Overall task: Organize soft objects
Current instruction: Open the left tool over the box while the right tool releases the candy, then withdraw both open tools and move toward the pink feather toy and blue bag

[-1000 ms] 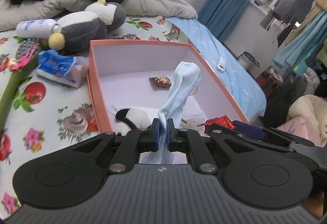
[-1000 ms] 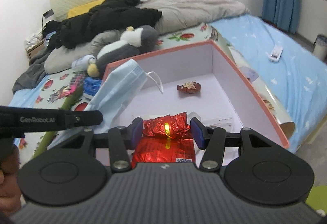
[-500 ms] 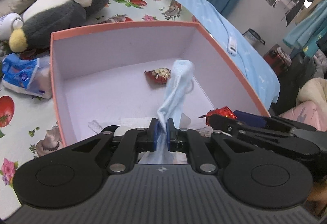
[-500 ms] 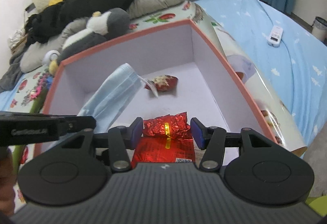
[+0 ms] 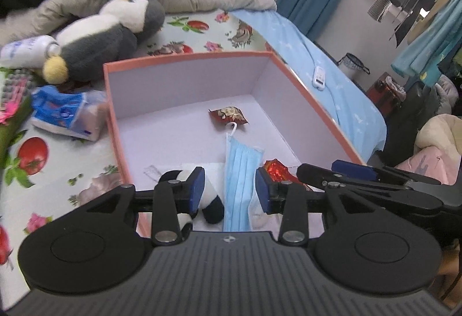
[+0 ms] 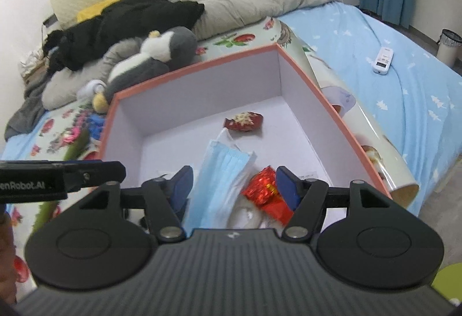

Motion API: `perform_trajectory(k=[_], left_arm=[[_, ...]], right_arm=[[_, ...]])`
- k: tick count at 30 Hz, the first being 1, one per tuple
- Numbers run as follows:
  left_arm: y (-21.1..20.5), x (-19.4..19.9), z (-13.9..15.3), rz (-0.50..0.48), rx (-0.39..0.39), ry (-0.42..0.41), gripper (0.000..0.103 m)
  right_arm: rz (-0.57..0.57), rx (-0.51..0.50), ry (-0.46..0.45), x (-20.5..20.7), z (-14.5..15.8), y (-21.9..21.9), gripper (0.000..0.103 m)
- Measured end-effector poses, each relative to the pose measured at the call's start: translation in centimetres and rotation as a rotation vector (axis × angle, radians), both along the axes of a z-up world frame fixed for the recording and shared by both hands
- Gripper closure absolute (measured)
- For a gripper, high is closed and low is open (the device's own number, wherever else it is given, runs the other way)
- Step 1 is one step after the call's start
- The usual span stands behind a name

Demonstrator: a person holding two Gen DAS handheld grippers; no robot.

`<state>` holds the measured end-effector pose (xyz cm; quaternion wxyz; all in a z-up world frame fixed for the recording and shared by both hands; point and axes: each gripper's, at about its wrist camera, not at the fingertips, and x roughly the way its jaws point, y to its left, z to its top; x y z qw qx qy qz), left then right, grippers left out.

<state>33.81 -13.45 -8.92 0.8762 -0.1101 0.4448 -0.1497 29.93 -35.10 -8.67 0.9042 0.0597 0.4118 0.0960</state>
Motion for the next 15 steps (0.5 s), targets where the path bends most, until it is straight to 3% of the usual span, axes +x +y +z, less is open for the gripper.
perform_trajectory(k=[15], left_arm=[[4.1,-14.9,6.9,0.021,-0.011,-0.138,0.059]], right_arm=[[0.025,-0.014,-0.125,-11.8,6.0,3.0,0.037]])
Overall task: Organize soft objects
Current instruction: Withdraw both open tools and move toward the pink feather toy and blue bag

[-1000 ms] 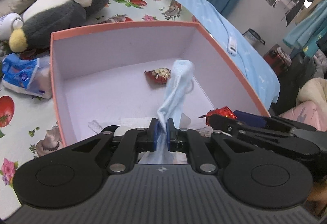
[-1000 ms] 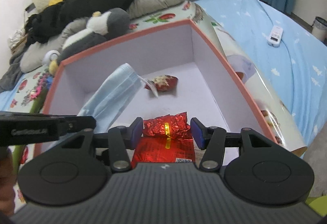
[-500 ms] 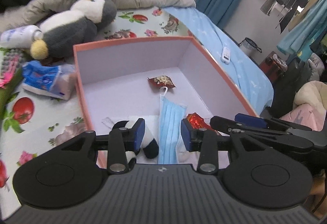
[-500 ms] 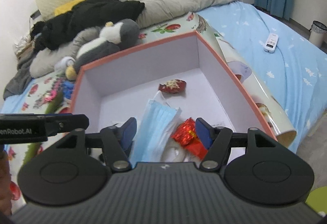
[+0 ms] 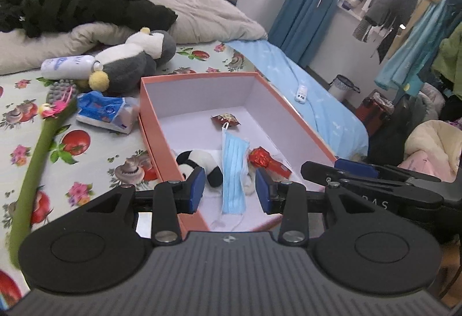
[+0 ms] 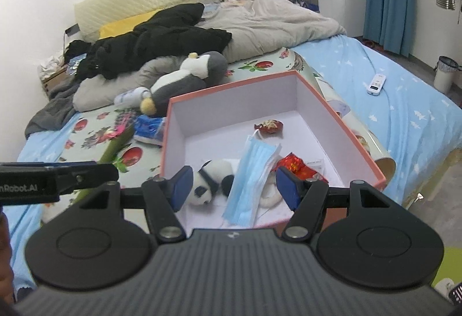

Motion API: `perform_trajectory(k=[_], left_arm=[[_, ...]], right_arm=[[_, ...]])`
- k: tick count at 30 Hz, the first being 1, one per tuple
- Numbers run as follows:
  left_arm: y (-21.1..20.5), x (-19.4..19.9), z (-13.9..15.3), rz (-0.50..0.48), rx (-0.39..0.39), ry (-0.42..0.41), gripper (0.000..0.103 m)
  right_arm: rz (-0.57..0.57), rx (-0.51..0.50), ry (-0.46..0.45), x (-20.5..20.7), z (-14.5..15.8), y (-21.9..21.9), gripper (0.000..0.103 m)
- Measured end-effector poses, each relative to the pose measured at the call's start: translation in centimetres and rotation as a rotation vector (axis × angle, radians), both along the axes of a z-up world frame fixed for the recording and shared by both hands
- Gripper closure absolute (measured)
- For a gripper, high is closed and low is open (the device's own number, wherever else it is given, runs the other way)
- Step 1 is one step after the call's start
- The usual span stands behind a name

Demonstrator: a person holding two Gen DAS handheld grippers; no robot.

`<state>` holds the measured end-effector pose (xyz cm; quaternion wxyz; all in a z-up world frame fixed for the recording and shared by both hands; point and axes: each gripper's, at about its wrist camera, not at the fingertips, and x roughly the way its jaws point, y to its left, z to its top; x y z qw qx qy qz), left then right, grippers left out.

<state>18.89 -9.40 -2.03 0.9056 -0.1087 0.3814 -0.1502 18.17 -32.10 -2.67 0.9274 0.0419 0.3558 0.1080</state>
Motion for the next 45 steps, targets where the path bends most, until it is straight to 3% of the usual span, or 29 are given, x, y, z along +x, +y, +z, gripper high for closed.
perform_trajectory(k=[7,18,40,45], left_arm=[[1.5,-5.9,0.7,0.003,0.0,-0.023,0.059],[3.5,-11.7,1.2,0.04,-0.009,-0.049,0.059],[12.0,-17.6,-1.2,0.271,-0.037,-0.041,0.059],[13.3,-17.7,-2.3,0.306,-0.048,-0.025,0.053]], right_arm=[[-0.001,-0.001,-0.014,-4.6,0.8,1.0,0.037],[0.035,-0.011,-0.033,-9.7,1.1,3.1,0.037],[0.251,-0.049,-0.04,-11.7,-0.3,11.6,0.037],[0.274,-0.06,-0.026,-11.4,-1.3,13.0,0.037]])
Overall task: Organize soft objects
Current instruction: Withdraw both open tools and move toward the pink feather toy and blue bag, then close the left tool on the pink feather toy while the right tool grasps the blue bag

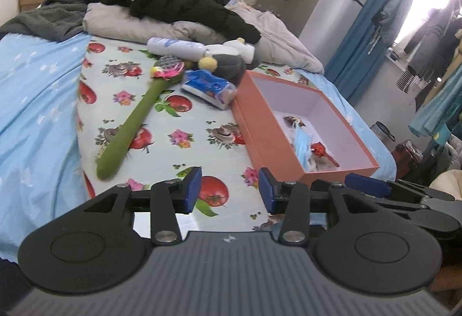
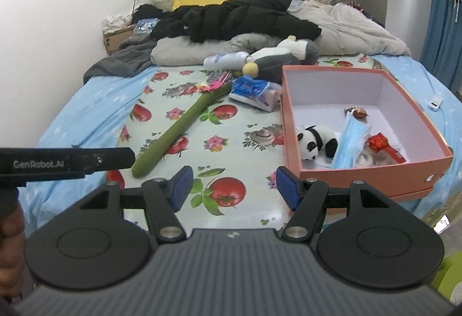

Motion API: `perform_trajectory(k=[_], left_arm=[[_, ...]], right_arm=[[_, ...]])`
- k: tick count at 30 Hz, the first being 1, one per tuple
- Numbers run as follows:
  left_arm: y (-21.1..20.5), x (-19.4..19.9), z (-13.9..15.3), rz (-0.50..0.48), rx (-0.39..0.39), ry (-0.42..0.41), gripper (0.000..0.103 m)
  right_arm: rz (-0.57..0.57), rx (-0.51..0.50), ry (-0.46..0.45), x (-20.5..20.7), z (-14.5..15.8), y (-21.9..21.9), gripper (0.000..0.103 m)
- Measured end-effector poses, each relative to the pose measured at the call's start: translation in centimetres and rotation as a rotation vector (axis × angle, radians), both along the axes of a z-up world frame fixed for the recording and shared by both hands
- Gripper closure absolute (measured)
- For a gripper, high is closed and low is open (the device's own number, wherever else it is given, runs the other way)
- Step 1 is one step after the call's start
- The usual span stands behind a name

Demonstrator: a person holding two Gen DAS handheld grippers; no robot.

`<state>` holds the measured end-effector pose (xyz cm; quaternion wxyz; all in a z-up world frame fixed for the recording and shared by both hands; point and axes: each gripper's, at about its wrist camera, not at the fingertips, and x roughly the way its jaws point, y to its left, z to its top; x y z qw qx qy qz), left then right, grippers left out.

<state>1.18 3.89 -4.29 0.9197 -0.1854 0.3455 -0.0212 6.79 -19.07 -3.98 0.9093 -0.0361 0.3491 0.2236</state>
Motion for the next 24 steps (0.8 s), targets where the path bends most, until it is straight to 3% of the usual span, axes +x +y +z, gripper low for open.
perform_trajectory(k=[5,11,18,24], left_arm=[[1.2,1.4,-1.3,0.031,-0.03,0.037,0.053],[3.3,6.4,-3.0,0.071,-0.056,0.072,0.053],[7.1,16.6,-5.3,0.062,0.026,0.115,0.053],[11.8,27.5,-9.2,0.055,0.058,0.163,0.053]], right_arm=[[0.022,-0.014,0.021,1.7,-1.1,1.7,0.037],[0.06,-0.064,0.013,5.6,-3.0,4.7,0.037],[0.075,-0.158,-0.049,12.8,-5.7,9.2,0.037],[0.171,-0.271,-0.066,20.6,-6.9,12.4,0.037]])
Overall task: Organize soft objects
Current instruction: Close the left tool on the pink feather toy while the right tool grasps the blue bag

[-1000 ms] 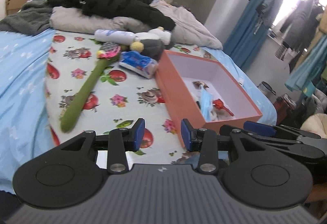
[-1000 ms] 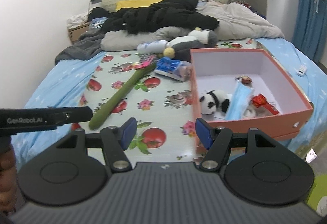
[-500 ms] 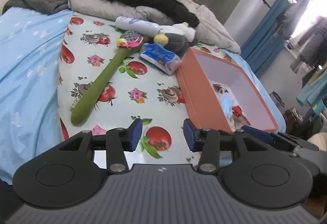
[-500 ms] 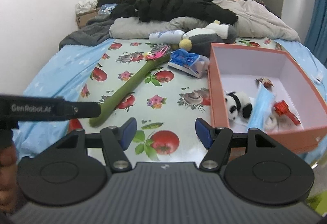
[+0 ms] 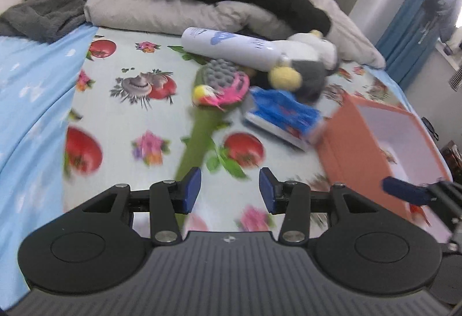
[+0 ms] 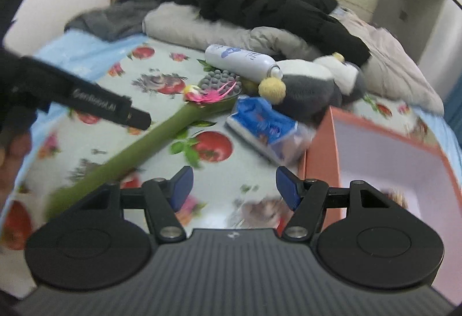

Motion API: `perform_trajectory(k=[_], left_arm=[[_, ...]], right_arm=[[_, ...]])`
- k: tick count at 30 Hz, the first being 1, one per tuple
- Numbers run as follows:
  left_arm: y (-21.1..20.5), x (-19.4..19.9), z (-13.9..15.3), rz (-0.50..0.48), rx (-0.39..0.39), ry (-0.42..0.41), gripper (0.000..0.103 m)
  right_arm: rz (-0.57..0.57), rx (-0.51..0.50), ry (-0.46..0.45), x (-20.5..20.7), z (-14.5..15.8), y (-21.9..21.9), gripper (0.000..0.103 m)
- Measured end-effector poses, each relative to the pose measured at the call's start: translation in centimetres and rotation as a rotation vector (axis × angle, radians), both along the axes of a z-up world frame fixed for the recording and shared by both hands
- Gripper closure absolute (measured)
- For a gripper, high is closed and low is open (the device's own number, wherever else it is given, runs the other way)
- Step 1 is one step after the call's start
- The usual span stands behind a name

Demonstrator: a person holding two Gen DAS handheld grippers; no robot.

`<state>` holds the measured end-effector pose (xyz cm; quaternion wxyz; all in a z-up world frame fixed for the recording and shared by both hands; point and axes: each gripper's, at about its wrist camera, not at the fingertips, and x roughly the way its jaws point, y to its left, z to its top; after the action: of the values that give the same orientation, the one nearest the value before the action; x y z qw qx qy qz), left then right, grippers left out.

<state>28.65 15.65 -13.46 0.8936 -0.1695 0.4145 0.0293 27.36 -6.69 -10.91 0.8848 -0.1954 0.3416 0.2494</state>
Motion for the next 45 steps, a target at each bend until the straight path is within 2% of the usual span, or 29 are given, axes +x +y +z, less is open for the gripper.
perform_trajectory(k=[6,9,10,11,12,13,16,20,26,29,31,32,34,36,40,43,44,45], left_arm=[[2.2,8.5,-3.9,-0.055,0.004,0.035,0.052],[2.6,11.2,-5.4,-0.083,0.016,0.069,0.052],[2.7,11.8,-5.7,-0.098,0.025,0.074,0.051],[2.7,12.6,-6.0,-0.113,0.043,0.074,0.044],[2.8,12.9,-6.2,-0.123,0.062,0.065,0.039],[2.9,13.3,-6.4,-0.135,0.077,0.052,0.037],[3.4,14.5,-7.6,-0.158,0.094,0.046,0.037],[4.3,15.7,-8.7,-0.18,0.079,0.039,0.037],[4.1,16.9,-10.1,-0.24,0.105,0.029,0.037],[3.9,17.1,-10.3,-0.251,0.117,0.013,0.037],[3.7,17.1,-10.4,-0.258,0.135,0.008,0.038],[3.6,17.0,-10.3,-0.257,0.148,0.002,0.039],[3.4,17.0,-10.2,-0.258,0.156,-0.007,0.041],[3.2,16.8,-10.1,-0.252,0.16,-0.015,0.046],[2.4,16.4,-9.8,-0.257,0.188,-0.03,0.056],[2.2,15.9,-9.3,-0.239,0.199,-0.038,0.067],[2.2,15.7,-9.2,-0.229,0.196,-0.042,0.076],[2.3,15.4,-8.9,-0.22,0.194,-0.047,0.081]], right_arm=[[0.064,-0.121,0.066,7.1,-2.1,2.9,0.037],[0.153,-0.178,0.094,9.3,-3.0,4.3,0.03],[0.174,-0.199,0.092,9.8,-3.4,4.7,0.03],[0.192,-0.22,0.088,10.3,-3.6,5.0,0.03],[0.214,-0.238,0.083,10.7,-3.8,5.3,0.03],[0.234,-0.248,0.082,11.3,-4.0,5.5,0.029],[0.266,-0.261,0.129,13.2,-4.5,5.9,0.029],[0.32,-0.36,0.103,15.1,-5.3,6.8,0.029],[0.369,-0.432,0.25,17.9,-7.7,7.2,0.029],[0.408,-0.499,0.25,17.9,-8.8,7.6,0.03],[0.409,-0.505,0.248,17.7,-9.0,7.7,0.03],[0.414,-0.508,0.252,17.7,-9.1,7.7,0.031],[0.422,-0.521,0.252,17.7,-9.6,7.9,0.043],[0.403,-0.512,0.253,18.1,-9.7,7.9,0.048],[0.392,-0.492,0.251,18.1,-9.3,7.3,0.067],[0.384,-0.465,0.243,17.7,-8.7,6.8,0.072],[0.381,-0.458,0.236,17.4,-8.3,6.5,0.072],[0.378,-0.45,0.228,17.2,-8.0,6.4,0.072]])
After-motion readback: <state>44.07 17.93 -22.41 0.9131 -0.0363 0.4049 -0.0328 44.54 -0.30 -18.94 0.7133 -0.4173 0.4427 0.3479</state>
